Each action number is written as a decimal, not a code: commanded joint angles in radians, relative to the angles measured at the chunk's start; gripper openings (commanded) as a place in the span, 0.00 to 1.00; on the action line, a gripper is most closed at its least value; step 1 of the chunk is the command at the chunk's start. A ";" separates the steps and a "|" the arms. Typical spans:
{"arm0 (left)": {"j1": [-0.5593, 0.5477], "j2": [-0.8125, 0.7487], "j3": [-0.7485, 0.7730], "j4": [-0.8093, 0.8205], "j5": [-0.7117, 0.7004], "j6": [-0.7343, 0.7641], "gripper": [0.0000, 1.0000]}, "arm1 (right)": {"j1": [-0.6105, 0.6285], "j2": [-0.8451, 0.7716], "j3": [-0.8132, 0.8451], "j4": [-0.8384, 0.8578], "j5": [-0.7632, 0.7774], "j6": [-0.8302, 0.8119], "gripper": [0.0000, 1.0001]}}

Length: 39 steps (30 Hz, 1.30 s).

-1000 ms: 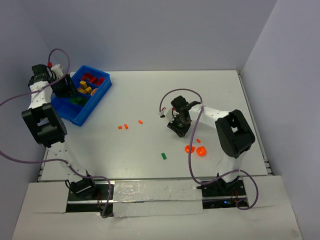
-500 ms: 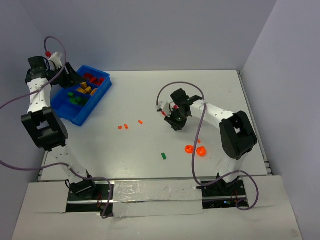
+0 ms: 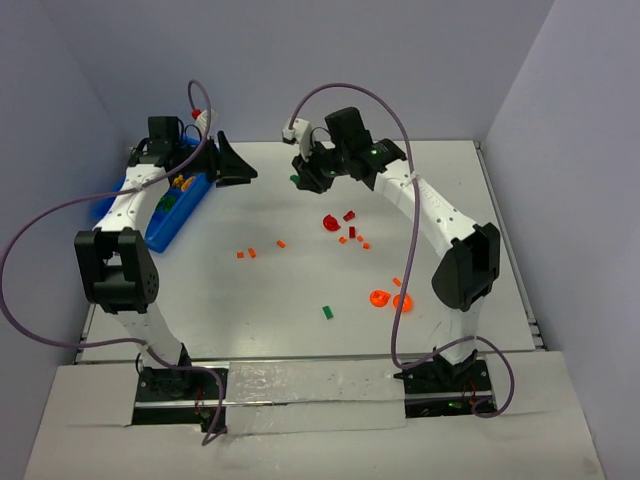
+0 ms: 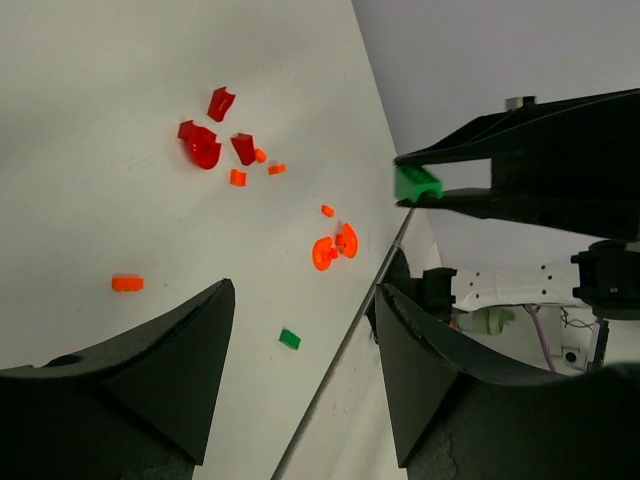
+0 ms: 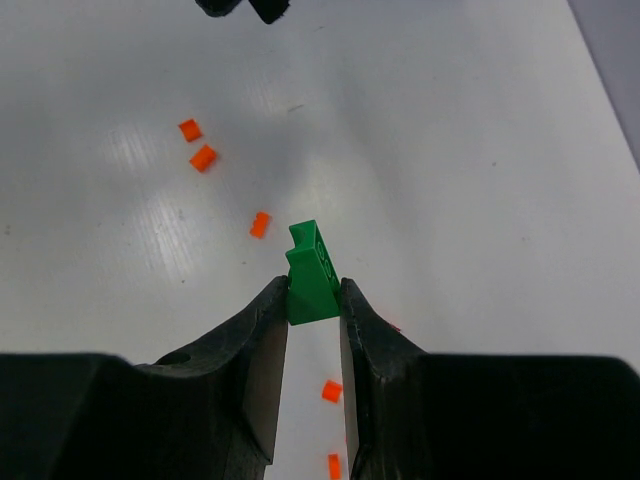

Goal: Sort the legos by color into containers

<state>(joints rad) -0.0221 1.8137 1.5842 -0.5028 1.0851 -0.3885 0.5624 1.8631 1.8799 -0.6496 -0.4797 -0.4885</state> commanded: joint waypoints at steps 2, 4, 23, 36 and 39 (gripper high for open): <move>-0.051 -0.014 0.037 0.109 0.083 -0.095 0.68 | 0.037 0.022 0.037 0.002 -0.028 0.037 0.25; -0.066 -0.005 0.042 0.125 0.104 -0.113 0.67 | 0.048 0.015 0.025 0.011 -0.023 0.036 0.25; -0.140 0.065 0.151 0.015 0.122 -0.036 0.64 | 0.086 0.059 0.113 0.014 0.035 0.047 0.25; -0.159 0.084 0.182 -0.046 0.088 0.006 0.44 | 0.104 0.077 0.154 0.025 0.066 0.063 0.26; -0.159 0.087 0.179 -0.045 0.088 -0.001 0.37 | 0.105 0.076 0.152 0.029 0.076 0.066 0.26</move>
<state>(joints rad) -0.1757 1.8927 1.7214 -0.5400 1.1700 -0.3954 0.6561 1.9362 1.9806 -0.6507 -0.4228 -0.4375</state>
